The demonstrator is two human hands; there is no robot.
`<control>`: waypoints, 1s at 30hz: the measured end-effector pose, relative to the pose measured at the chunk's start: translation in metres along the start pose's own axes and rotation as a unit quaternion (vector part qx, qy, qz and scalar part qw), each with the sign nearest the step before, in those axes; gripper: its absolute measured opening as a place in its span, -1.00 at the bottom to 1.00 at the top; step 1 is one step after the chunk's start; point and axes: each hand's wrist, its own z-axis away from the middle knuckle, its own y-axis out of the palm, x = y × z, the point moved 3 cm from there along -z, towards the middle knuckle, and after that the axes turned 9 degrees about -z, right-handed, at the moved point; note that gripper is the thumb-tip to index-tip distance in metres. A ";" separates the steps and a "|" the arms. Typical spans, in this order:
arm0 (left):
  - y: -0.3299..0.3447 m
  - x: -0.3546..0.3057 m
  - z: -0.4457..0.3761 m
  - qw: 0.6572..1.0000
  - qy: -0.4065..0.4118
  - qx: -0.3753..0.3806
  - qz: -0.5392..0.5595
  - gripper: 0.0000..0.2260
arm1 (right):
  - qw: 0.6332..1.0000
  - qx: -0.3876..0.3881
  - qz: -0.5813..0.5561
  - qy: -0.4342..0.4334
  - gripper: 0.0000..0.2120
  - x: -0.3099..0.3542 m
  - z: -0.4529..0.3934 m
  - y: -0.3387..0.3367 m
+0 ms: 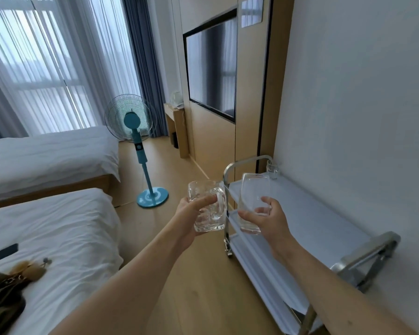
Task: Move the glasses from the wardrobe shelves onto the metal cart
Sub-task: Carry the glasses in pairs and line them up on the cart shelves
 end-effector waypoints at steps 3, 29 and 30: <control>-0.005 -0.021 -0.041 1.000 0.008 -0.015 -0.013 -0.14 | 1.000 0.012 -0.005 0.000 -0.21 0.003 -0.048 0.011; 0.058 -0.016 -0.310 0.993 -0.085 0.056 -0.066 -0.17 | 0.992 -0.084 -0.033 0.093 -0.20 -0.070 -0.275 -0.039; 0.061 -0.014 -0.320 0.991 -0.088 0.069 -0.069 -0.16 | 0.990 -0.093 -0.034 0.097 -0.20 -0.072 -0.280 -0.041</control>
